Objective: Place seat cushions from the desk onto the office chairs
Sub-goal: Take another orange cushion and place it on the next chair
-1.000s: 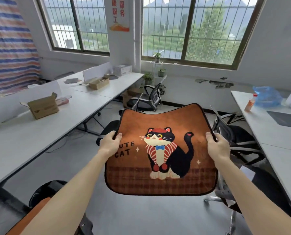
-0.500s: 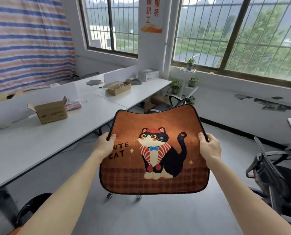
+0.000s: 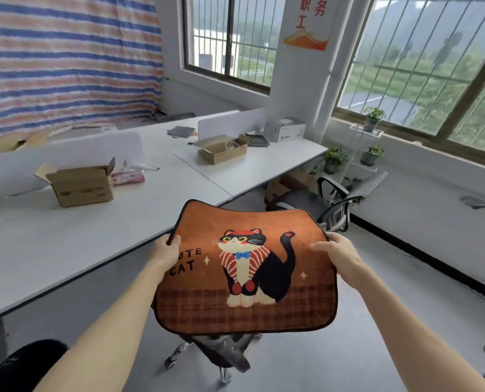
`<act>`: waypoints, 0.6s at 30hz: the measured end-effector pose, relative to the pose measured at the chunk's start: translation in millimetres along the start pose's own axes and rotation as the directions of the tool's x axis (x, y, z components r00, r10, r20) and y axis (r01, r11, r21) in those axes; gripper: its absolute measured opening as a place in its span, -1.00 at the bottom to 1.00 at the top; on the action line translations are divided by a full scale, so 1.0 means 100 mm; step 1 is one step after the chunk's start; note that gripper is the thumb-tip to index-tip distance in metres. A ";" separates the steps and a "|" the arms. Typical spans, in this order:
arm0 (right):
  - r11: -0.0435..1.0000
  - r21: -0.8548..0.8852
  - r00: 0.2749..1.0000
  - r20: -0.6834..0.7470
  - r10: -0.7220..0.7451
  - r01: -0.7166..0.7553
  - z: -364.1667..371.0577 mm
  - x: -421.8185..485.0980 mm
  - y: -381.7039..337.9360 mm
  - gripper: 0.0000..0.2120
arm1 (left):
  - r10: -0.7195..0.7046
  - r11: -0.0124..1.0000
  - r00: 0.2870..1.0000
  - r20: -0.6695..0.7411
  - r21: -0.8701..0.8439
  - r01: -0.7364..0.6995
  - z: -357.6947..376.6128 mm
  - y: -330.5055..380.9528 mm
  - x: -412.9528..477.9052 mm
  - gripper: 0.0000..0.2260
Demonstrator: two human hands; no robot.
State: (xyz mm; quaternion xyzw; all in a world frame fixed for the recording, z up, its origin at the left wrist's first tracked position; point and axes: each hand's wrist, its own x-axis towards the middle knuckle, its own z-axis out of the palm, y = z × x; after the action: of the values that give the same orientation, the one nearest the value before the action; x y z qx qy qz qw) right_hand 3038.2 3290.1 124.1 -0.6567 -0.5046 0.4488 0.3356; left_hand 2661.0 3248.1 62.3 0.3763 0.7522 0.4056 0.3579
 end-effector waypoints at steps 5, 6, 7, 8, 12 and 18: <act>0.981 -0.195 0.993 0.111 0.042 -0.020 0.21 1.04 -0.32 -0.75 | -0.176 0.984 0.984 -0.029 -0.003 0.176 0.16 -0.03 0.82 -0.76; 0.967 -0.256 0.991 0.126 0.048 -0.014 0.27 1.25 -0.30 -0.68 | -0.212 0.977 0.976 -0.041 -0.008 0.212 0.20 -0.08 0.95 -0.71; 0.944 -0.331 0.990 0.131 0.056 -0.009 0.33 1.43 -0.26 -0.54 | -0.251 0.968 0.966 -0.054 -0.005 0.251 0.23 -0.12 1.03 -0.67; 0.915 -0.404 0.989 0.138 0.061 -0.001 0.41 1.65 -0.21 -0.43 | -0.291 0.957 0.954 -0.069 -0.006 0.292 0.28 -0.19 1.14 -0.64; 0.796 -0.600 0.972 0.225 0.069 0.082 0.75 2.31 -0.12 -0.51 | -0.443 0.895 0.888 -0.126 -0.004 0.446 0.54 -0.50 1.46 -0.57; 0.633 -0.749 0.911 0.377 0.166 0.194 1.19 3.37 0.20 -0.60 | -0.694 0.720 0.715 -0.085 -0.091 0.688 0.98 -0.88 1.58 -0.79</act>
State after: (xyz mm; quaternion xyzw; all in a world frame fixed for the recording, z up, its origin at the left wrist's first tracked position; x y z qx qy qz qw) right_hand 2964.4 3608.6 -23.2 -0.6224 -0.7115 0.3140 -0.0888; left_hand 2646.7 3383.1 -93.3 0.0353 0.8463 0.2828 0.4501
